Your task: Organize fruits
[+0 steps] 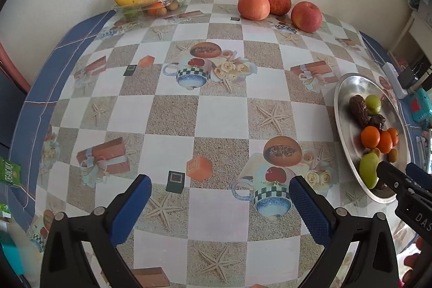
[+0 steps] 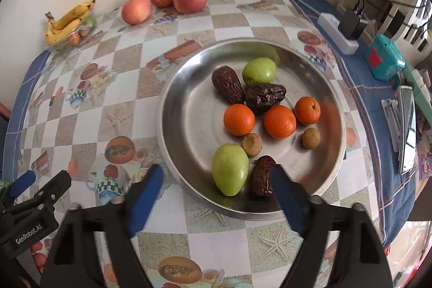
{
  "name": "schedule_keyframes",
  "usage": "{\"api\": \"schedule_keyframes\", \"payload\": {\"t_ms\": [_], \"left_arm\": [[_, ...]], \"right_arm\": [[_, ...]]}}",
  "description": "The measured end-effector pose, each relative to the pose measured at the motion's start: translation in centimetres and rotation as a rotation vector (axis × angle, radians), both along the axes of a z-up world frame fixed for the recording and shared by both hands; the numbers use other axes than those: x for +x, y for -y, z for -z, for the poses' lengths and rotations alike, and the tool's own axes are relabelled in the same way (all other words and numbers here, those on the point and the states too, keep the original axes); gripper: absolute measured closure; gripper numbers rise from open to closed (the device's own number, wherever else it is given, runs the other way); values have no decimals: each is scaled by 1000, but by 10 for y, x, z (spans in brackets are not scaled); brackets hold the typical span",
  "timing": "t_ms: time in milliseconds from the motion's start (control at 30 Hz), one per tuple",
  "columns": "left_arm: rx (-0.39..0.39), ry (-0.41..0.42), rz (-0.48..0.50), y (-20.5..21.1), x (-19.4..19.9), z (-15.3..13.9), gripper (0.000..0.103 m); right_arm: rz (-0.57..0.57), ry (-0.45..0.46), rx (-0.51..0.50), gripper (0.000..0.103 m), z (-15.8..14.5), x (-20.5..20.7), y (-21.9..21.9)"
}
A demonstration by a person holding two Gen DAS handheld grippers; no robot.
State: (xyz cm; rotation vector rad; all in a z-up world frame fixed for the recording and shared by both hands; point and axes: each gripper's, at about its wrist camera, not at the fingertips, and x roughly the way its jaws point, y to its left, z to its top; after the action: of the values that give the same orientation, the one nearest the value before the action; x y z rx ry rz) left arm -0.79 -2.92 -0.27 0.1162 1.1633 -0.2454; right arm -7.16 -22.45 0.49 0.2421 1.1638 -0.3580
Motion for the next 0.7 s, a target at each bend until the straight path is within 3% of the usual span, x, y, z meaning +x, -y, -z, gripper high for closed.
{"api": "schedule_keyframes", "payload": {"t_ms": [133,167,233,700], "left_arm": [[-12,-6,-4,-1,2,-1,0],[-13,-4,-5,-1,2,-1,0],[-12,-1,-8,-1,2,-2,0],[18,-31,-30,-3,5,5,0]], "right_arm": [[-13,4,-5,18,-2,1,-4],[-21,-1,12,11,0,2,-4],[-35,-2,44,7,2,3,-5],[-73,2,35,7,1,8,-13]]}}
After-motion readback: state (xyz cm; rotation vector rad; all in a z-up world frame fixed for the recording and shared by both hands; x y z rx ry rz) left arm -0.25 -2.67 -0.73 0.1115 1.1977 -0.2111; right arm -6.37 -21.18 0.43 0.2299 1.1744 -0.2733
